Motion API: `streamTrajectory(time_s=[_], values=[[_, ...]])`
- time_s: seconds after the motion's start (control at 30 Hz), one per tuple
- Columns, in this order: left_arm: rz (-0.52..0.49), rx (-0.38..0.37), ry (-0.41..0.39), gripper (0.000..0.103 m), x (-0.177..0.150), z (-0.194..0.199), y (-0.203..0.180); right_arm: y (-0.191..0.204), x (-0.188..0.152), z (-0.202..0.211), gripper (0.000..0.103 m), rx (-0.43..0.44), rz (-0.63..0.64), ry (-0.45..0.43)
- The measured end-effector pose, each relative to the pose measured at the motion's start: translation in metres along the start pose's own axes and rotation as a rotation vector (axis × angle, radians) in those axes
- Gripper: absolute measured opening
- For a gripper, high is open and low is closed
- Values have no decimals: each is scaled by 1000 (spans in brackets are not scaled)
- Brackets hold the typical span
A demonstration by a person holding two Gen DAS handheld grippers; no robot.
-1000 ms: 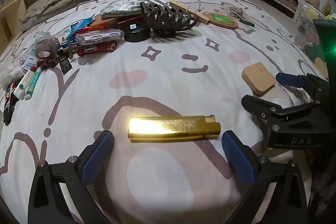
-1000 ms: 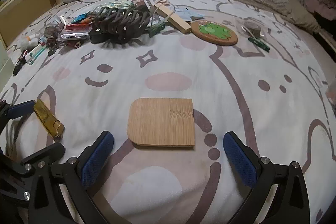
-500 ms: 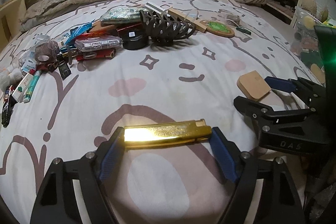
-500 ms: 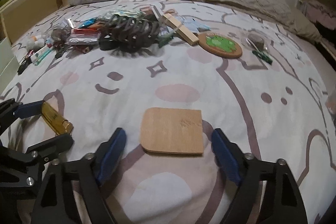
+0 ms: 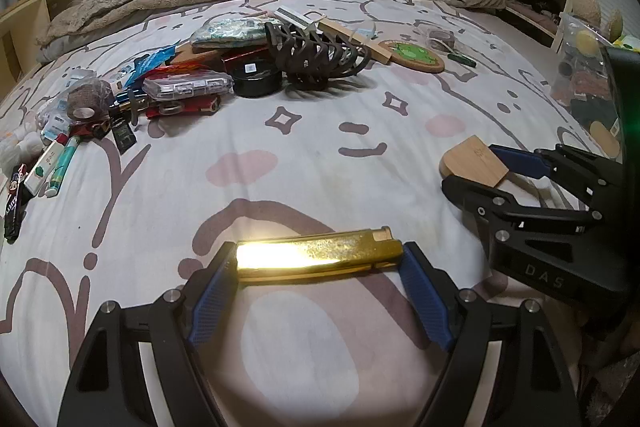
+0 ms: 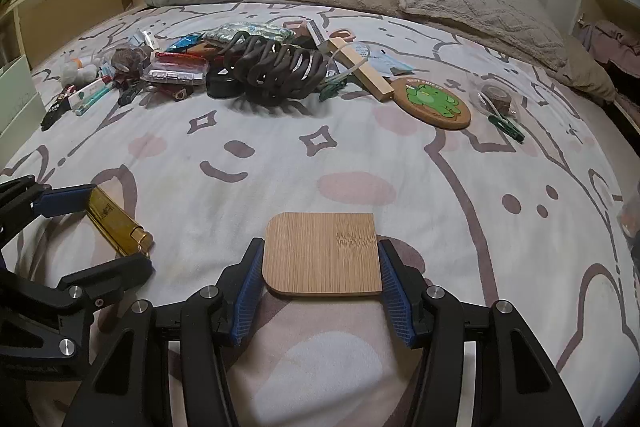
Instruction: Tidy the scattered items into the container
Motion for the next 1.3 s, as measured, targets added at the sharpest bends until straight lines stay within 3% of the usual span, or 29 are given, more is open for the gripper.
streamTrajectory(time_s=[0.6, 1.3], values=[[56, 5, -84, 81, 16, 45, 18, 12, 5, 53, 56, 29, -47, -141], [46, 52, -154, 81, -16, 107, 21, 47, -16, 105, 56, 3, -32, -226]])
Point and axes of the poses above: each gripper's, at about its wrist camera, not at the fingertips, and z roughly against the way its jaws point, y to its left, x to its top, the point moved 2 cm from there along -z, roughly the way its jaws point, and after that the axes turned 6 degrees about x, right-handed, at the moved point
